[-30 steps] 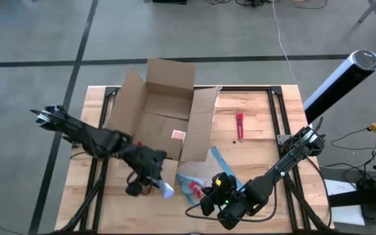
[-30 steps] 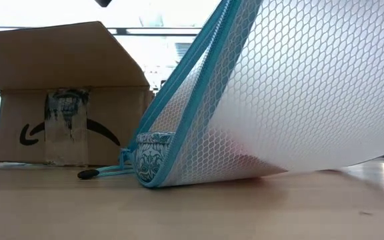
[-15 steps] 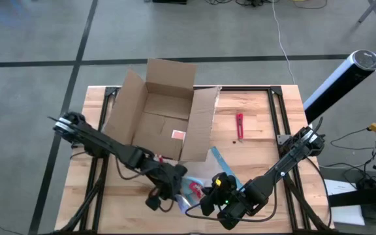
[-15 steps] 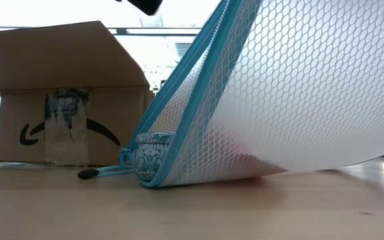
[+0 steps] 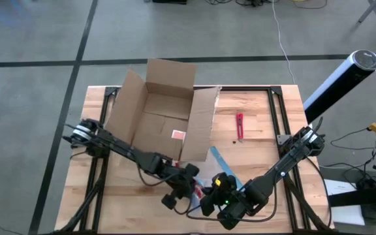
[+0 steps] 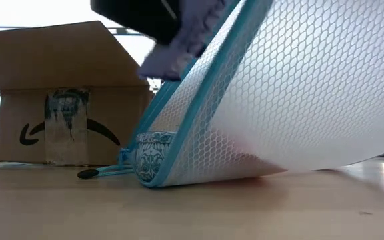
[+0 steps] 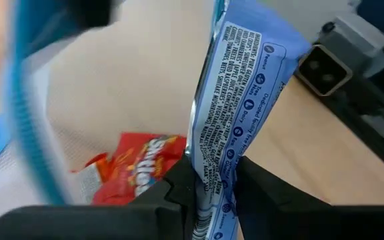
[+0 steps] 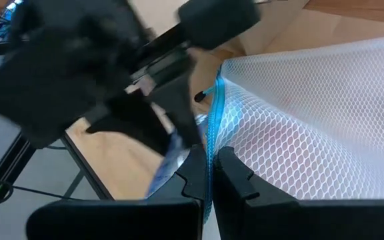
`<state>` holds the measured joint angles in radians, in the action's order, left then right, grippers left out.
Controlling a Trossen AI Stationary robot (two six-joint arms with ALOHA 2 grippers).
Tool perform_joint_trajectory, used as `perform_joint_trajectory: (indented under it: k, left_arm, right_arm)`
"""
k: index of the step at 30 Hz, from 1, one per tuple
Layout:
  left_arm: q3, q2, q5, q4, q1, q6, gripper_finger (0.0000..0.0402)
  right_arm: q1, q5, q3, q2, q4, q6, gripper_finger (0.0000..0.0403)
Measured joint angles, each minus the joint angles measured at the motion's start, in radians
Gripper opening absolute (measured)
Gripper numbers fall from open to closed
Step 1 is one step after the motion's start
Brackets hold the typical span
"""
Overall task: Unpack boxes
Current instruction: Put the purple chocolate bar into the blue transparent zip bag, then put the game card into the blue transparent zip bag
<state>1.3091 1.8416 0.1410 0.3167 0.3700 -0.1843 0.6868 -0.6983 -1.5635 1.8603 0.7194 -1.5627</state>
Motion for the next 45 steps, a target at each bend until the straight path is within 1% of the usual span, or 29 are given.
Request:
perform_joint_trajectory:
  k: [5, 9, 14, 17, 20, 26, 28, 30, 32, 35, 38, 41, 43, 45]
  left_arm:
    - [-0.008, 0.004, -0.002, -0.002, -0.05, 0.01, 0.0071]
    - [-0.008, 0.01, -0.002, -0.046, -0.075, 0.017, 0.0071]
    - [-0.008, 0.035, -0.001, -0.093, -0.08, 0.021, 0.0067]
    - [-0.008, 0.047, -0.001, -0.1, -0.08, 0.021, 0.0075]
    - [-0.01, 0.049, 0.017, -0.098, -0.08, 0.028, 0.0101]
    - [0.001, 0.049, 0.065, -0.089, -0.08, 0.031, 0.0194]
    - [0.011, 0.043, 0.083, -0.065, -0.08, 0.041, 0.0226]
    - [0.028, 0.033, 0.086, 0.008, -0.079, 0.044, 0.0251]
    - [0.049, 0.014, 0.086, 0.097, -0.079, 0.038, 0.0267]
    - [0.067, -0.036, 0.086, 0.217, -0.079, 0.013, 0.0274]
    - [0.07, -0.109, 0.086, 0.288, -0.079, -0.001, 0.0274]
    - [0.07, -0.204, 0.076, 0.323, -0.085, 0.001, 0.0274]
    - [0.069, -0.272, 0.025, 0.334, -0.093, -0.007, 0.0274]
    - [0.064, -0.332, -0.06, 0.332, -0.112, -0.032, 0.0274]
  right_arm:
    - [0.0, 0.0, 0.0, 0.0, 0.0, 0.0, 0.0]
    - [0.0, 0.0, 0.0, 0.0, 0.0, 0.0, 0.0]
    - [0.0, 0.0, 0.0, 0.0, 0.0, 0.0, 0.0]
    - [0.0, 0.0, 0.0, 0.0, 0.0, 0.0, 0.0]
    - [0.0, 0.0, 0.0, 0.0, 0.0, 0.0, 0.0]
    - [0.0, 0.0, 0.0, 0.0, -0.001, 0.0, 0.0]
    - [0.0, 0.0, 0.0, 0.0, 0.0, 0.0, 0.0]
    - [0.0, 0.0, 0.0, 0.0, -0.001, 0.0, 0.0]
    - [0.0, 0.0, 0.0, 0.0, -0.001, 0.0, 0.0]
    - [0.0, 0.0, 0.0, 0.0, -0.001, 0.0, 0.0]
    - [0.0, 0.0, 0.0, 0.0, -0.001, 0.0, 0.0]
    - [0.0, 0.0, 0.0, 0.0, 0.0, 0.0, 0.0]
    - [0.0, 0.0, 0.0, 0.0, -0.002, 0.0, 0.0]
    - [0.0, 0.0, 0.0, 0.0, -0.001, 0.0, 0.0]
